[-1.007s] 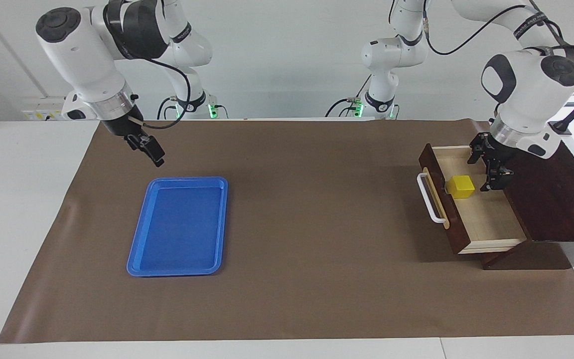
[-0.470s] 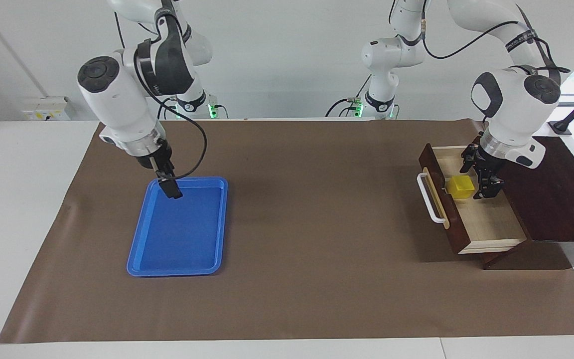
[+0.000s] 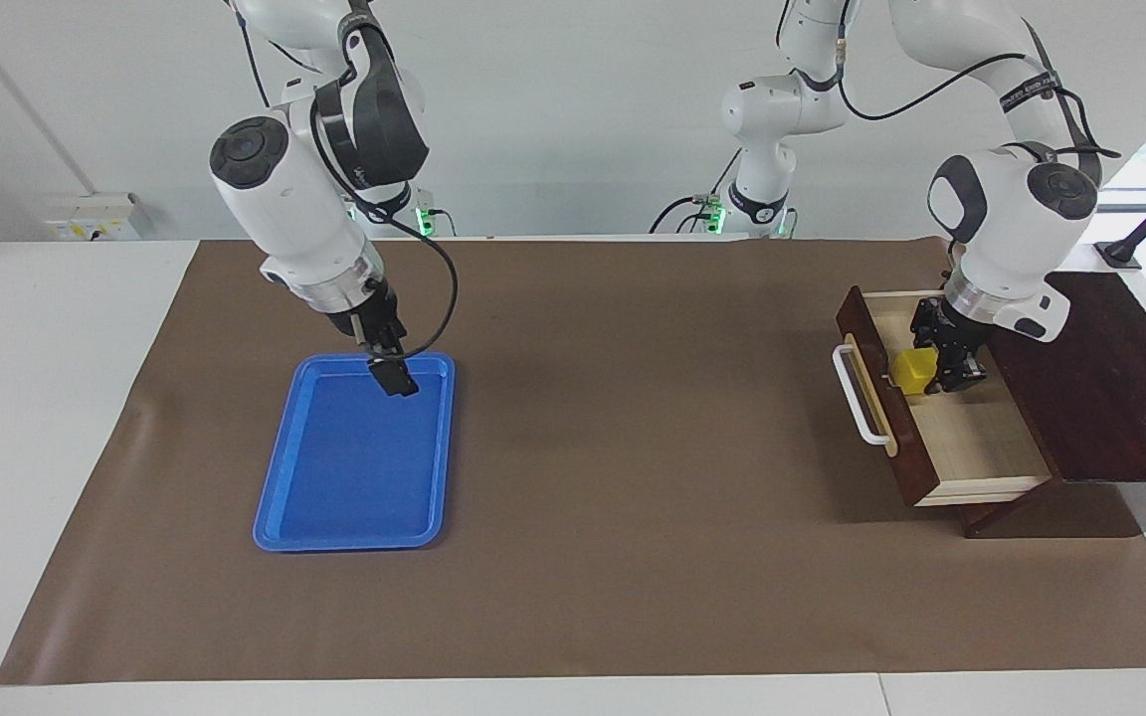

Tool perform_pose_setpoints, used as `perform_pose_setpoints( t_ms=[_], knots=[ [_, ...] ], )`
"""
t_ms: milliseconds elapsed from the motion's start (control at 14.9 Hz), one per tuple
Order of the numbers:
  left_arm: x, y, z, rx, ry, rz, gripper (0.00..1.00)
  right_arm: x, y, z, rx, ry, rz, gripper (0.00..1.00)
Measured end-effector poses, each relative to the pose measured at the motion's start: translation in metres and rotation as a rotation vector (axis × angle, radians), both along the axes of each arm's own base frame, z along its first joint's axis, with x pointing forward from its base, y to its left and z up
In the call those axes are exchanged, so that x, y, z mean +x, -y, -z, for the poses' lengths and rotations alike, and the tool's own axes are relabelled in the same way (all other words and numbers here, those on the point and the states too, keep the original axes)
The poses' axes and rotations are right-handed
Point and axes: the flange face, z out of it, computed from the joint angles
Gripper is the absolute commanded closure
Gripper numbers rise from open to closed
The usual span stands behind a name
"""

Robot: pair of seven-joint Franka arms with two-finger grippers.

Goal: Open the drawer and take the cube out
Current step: 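Grasp the yellow cube with the left gripper while the right gripper approaches, then lift the yellow cube toward the right gripper with the left gripper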

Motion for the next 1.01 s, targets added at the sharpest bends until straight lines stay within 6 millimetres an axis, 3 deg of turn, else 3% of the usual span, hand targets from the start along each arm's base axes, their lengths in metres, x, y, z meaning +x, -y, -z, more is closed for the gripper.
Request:
perform_pose_setpoints(
  t_ms=[201, 336, 470, 537, 671, 940, 1007],
  knots=[
    [0.011, -0.002, -0.032, 0.002, 0.008, -0.006, 1.0, 0.011, -0.04, 0.006, 0.099, 0.013, -0.012, 0.0],
    [0.021, 0.002, -0.076, -0.005, -0.009, -0.007, 1.0, 0.016, -0.071, 0.008, 0.168, 0.003, 0.001, 0.0],
    [0.024, 0.023, -0.118, -0.033, -0.018, 0.01, 1.0, 0.021, -0.085, 0.008, 0.249, -0.03, 0.056, 0.0],
    [0.023, 0.044, -0.132, -0.048, -0.022, 0.016, 1.0, 0.023, -0.087, 0.011, 0.27, -0.048, 0.081, 0.0],
    [0.021, 0.1, -0.14, -0.053, -0.034, -0.014, 1.0, 0.021, -0.087, 0.024, 0.272, -0.087, 0.113, 0.0],
    [-0.001, 0.23, -0.128, -0.05, -0.047, -0.111, 1.0, 0.008, -0.111, 0.038, 0.267, -0.116, 0.091, 0.0],
    [-0.009, 0.258, -0.125, -0.049, -0.048, -0.123, 1.0, 0.007, -0.109, 0.038, 0.266, -0.117, 0.095, 0.0]
  ],
)
